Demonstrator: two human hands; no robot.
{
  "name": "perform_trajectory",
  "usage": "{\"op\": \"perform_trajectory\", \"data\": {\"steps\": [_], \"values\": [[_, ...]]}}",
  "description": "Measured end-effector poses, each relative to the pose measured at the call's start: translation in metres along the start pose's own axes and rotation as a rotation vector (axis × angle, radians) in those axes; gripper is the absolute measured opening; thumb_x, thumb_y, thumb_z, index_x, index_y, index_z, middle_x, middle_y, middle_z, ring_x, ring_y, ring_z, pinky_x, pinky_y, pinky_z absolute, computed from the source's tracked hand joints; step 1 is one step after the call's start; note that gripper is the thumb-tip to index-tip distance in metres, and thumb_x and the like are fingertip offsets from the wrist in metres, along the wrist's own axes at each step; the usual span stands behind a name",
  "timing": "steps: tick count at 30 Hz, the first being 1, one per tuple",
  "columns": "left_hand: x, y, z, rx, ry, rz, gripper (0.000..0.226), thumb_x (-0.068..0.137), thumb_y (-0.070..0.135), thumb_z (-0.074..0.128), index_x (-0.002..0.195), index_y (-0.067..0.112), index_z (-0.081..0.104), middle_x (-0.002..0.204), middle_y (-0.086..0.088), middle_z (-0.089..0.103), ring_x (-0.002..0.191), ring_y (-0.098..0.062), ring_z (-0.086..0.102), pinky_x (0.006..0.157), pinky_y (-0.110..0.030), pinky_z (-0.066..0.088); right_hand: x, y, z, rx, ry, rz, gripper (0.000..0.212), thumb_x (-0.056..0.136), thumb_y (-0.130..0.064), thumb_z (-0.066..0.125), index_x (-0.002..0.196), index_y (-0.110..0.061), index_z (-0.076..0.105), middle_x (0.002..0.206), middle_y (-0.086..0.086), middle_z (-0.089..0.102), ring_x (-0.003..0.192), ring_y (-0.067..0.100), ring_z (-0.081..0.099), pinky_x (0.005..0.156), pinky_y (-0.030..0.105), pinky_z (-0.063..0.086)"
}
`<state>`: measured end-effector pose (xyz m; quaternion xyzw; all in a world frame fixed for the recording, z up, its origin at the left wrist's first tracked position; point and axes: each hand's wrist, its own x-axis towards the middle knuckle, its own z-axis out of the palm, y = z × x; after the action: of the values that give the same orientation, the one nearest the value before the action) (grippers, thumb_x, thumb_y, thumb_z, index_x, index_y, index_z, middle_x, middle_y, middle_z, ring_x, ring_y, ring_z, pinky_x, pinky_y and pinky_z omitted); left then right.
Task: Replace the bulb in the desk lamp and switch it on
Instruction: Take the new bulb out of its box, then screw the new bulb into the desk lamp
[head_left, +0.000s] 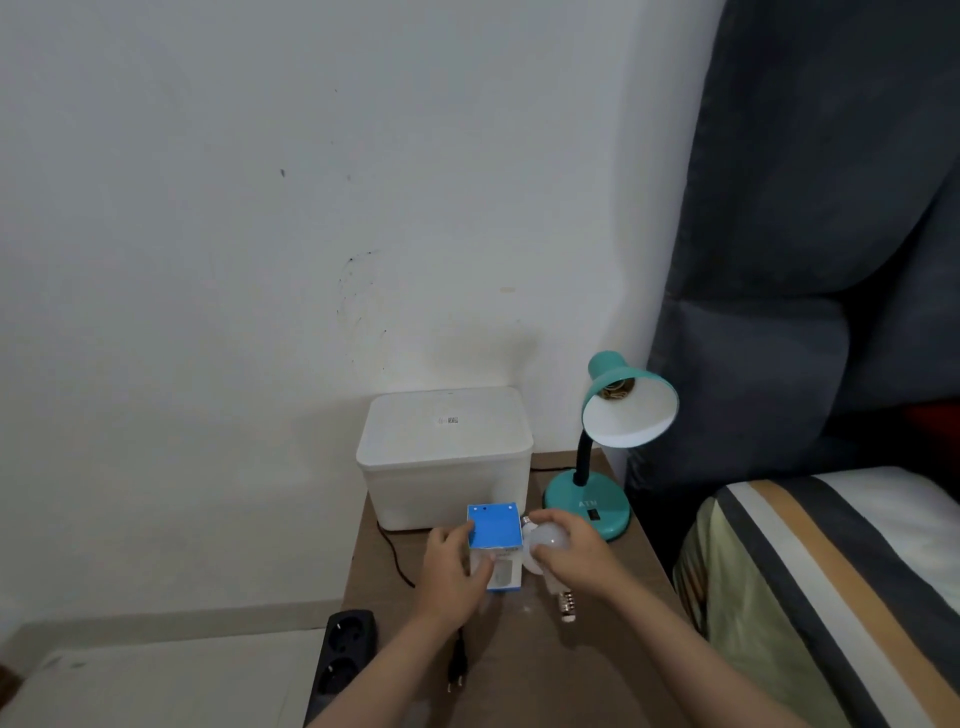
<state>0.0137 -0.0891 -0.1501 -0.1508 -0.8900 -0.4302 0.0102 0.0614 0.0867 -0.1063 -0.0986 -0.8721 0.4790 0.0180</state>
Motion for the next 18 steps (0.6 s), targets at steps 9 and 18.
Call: {"op": "perform_trajectory", "data": {"steps": [9,18], "values": [[0.006,0.061,-0.008,-0.044,0.017,0.199,0.048,0.087,0.036,0.061,0.129,0.021,0.046,0.118,0.009,0.041,0.110,-0.005,0.045,0.091,-0.021,0.040,-0.021,0.002,-0.063,0.058,0.182,-0.026,0.035,0.068,-0.035,0.079,0.090,-0.021,0.056,0.097,0.002,0.058,0.084,0.013,0.058,0.064,0.023,0.050],[0.034,0.143,-0.006,-0.055,0.058,0.448,0.044,0.086,0.026,0.061,0.128,0.022,0.048,0.122,0.004,0.045,0.109,-0.005,0.046,0.091,-0.018,0.037,-0.027,-0.014,-0.115,0.614,0.500,0.006,0.030,0.078,-0.018,0.072,0.103,-0.020,0.054,0.101,0.007,0.055,0.085,0.021,0.060,0.078,0.050,0.057]]}}
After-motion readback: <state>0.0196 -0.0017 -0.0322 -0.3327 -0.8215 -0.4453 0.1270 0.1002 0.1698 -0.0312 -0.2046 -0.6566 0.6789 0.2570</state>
